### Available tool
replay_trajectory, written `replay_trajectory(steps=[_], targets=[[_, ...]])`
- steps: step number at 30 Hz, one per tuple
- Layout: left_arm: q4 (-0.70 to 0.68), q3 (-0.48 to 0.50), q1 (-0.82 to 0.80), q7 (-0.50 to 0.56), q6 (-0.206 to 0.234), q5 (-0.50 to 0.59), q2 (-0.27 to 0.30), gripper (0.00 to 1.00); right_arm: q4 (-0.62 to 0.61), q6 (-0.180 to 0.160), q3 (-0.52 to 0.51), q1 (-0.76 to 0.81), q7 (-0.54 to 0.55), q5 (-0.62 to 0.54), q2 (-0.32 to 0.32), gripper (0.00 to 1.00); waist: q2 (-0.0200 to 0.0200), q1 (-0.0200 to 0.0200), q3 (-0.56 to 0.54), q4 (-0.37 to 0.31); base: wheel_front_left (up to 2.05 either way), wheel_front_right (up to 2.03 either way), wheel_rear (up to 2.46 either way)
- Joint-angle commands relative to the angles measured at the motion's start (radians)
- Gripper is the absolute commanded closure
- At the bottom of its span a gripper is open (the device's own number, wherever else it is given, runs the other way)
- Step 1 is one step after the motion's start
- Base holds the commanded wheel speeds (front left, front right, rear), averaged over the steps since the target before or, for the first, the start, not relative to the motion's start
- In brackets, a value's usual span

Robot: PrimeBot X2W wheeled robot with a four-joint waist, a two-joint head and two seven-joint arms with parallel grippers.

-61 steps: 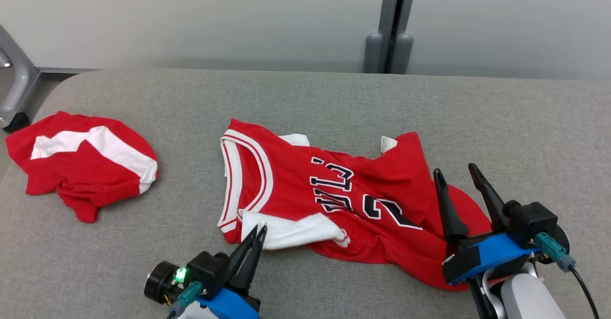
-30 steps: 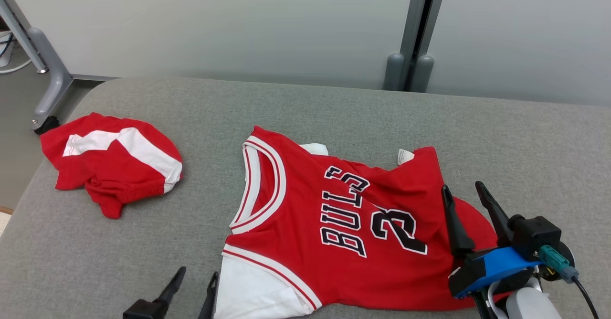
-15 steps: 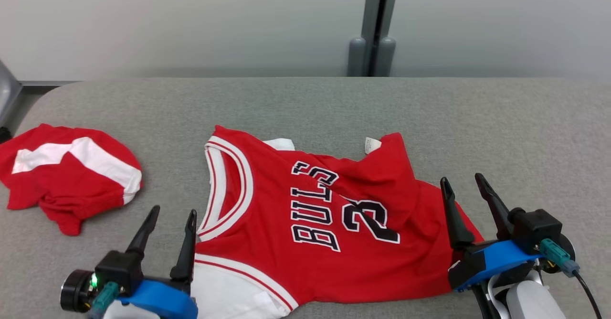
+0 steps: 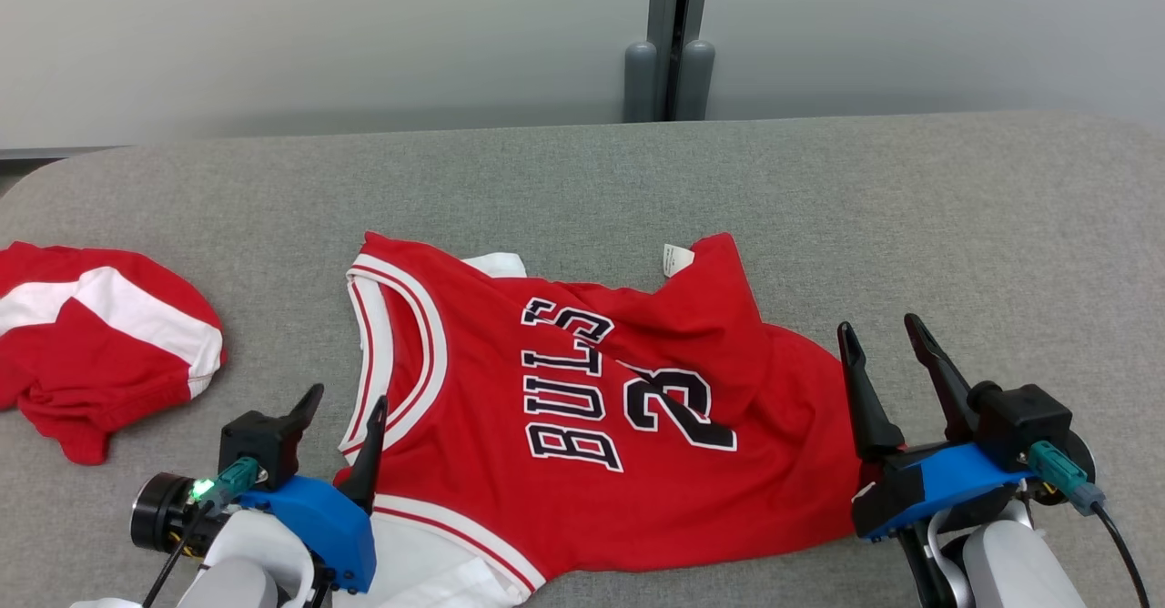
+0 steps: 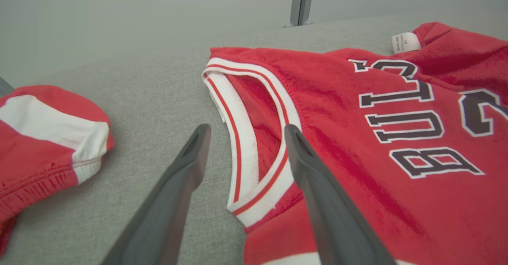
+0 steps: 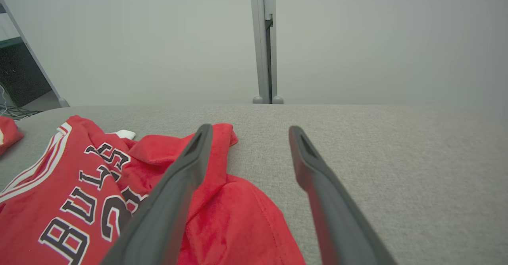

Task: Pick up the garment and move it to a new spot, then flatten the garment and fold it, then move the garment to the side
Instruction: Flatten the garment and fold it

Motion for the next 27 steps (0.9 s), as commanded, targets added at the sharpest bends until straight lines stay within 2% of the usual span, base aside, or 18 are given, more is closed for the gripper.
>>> replay_trajectory(steps=[1, 10, 16, 17, 18, 20, 23, 27], targets=[[0.014, -0.003, -0.016, 0.009, -0.004, -0.008, -0.002, 0.0, 0.002, 0.0, -0.001, -0.013, -0.005, -0.001, -0.002, 0.0, -0.0001, 0.0, 0.002, -0.002, 0.0, 0.0, 0.0], [0.169, -0.038, -0.028, 0.107, -0.036, -0.041, -0.02, 0.0, 0.009, 0.0, 0.0, -0.017, -0.013, 0.005, -0.002, 0.0, -0.0001, 0.0, 0.015, -0.011, 0.0, 0.0, 0.0], [0.239, -0.07, -0.053, 0.121, -0.059, -0.048, -0.038, 0.0, 0.01, 0.0, 0.002, -0.022, -0.016, 0.003, -0.002, 0.0, -0.0001, 0.0, 0.016, -0.015, 0.0, 0.0, 0.0], [0.248, -0.071, -0.059, 0.116, -0.063, -0.05, -0.042, 0.07, 0.011, 0.0, 0.001, -0.022, -0.016, 0.002, -0.002, 0.0, -0.0001, 0.0, 0.015, -0.016, 0.0, 0.0, 0.0], [0.257, -0.071, -0.066, 0.111, -0.064, -0.054, -0.045, 0.54, 0.011, 0.0, 0.001, -0.023, -0.017, 0.001, -0.002, 0.0, -0.0001, 0.0, 0.014, -0.016, 0.0, 0.0, 0.0], [0.273, -0.073, -0.084, 0.093, -0.066, -0.051, -0.047, 1.0, 0.011, 0.0, 0.002, -0.023, -0.018, -0.001, -0.002, 0.0, -0.0001, 0.0, 0.012, -0.017, 0.0, 0.0, 0.0], [0.276, -0.068, -0.117, 0.046, -0.066, -0.045, -0.047, 1.0, 0.009, 0.0, 0.002, -0.021, -0.017, -0.003, -0.002, 0.0, -0.0001, 0.0, 0.009, -0.017, 0.0, 0.0, 0.0], [0.265, -0.052, -0.154, -0.034, -0.045, -0.032, -0.044, 1.0, 0.007, 0.0, 0.0, -0.02, -0.019, -0.008, -0.002, 0.0, -0.0001, 0.0, 0.009, -0.016, 0.0, 0.0, 0.0]])
